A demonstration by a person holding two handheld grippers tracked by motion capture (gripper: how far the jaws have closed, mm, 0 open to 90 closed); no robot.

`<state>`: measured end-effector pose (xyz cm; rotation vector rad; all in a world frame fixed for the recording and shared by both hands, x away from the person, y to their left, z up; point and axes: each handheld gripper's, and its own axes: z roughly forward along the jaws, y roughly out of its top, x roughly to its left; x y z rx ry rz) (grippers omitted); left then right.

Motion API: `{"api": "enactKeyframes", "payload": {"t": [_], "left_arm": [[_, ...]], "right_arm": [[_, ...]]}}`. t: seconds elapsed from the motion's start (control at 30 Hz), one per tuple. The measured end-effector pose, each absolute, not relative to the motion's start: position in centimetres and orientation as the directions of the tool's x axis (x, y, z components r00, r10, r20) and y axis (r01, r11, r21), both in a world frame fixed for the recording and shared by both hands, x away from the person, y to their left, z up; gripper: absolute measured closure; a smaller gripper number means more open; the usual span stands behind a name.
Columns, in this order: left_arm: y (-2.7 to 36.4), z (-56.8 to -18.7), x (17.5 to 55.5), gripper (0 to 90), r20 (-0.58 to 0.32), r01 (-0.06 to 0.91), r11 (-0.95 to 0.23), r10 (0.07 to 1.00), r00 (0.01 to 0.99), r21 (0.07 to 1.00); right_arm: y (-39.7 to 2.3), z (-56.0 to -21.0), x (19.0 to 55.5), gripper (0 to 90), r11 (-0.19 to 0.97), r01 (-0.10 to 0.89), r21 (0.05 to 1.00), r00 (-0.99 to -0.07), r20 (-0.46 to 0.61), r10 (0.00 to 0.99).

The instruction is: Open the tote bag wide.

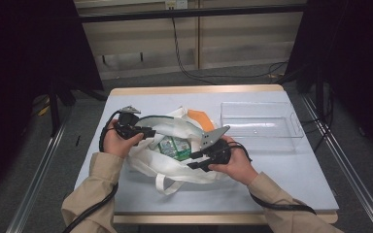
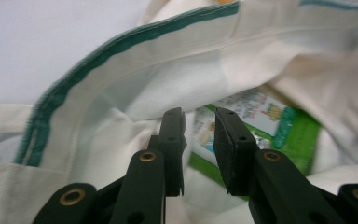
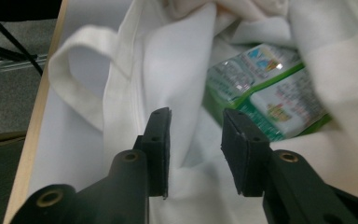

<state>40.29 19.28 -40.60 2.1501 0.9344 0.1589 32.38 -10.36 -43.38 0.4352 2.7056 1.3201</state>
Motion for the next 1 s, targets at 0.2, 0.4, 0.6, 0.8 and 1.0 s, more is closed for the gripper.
{"api": "enactKeyframes", "payload": {"t": [0.2, 0.4, 0.6, 0.8, 1.0], "left_arm": [[18.6, -41.3, 38.8, 74.2, -0.188, 0.564, -0.431, 0.653, 0.734, 0.704], [18.4, -42.4, 37.7, 77.6, -0.195, 0.562, -0.427, 0.647, 0.737, 0.708], [18.4, -43.1, 36.9, 82.6, -0.215, 0.577, -0.408, 0.654, 0.726, 0.708], [17.8, -44.1, 36.5, 86.9, -0.221, 0.581, -0.424, 0.642, 0.734, 0.695], [17.7, -44.4, 36.1, 89.8, -0.227, 0.589, -0.448, 0.632, 0.741, 0.673]], "right_arm": [[-10.7, -41.9, 33.6, 62.2, 0.596, 0.191, 0.779, -0.947, -0.012, 0.320], [-10.9, -41.6, 35.1, 58.5, 0.591, 0.217, 0.777, -0.933, -0.014, 0.360], [-11.1, -41.7, 36.7, 55.7, 0.586, 0.228, 0.777, -0.919, -0.028, 0.393], [-10.8, -42.0, 38.1, 51.1, 0.617, 0.228, 0.753, -0.912, -0.056, 0.406], [-10.7, -42.7, 39.1, 47.8, 0.650, 0.233, 0.724, -0.900, -0.092, 0.425]]}}
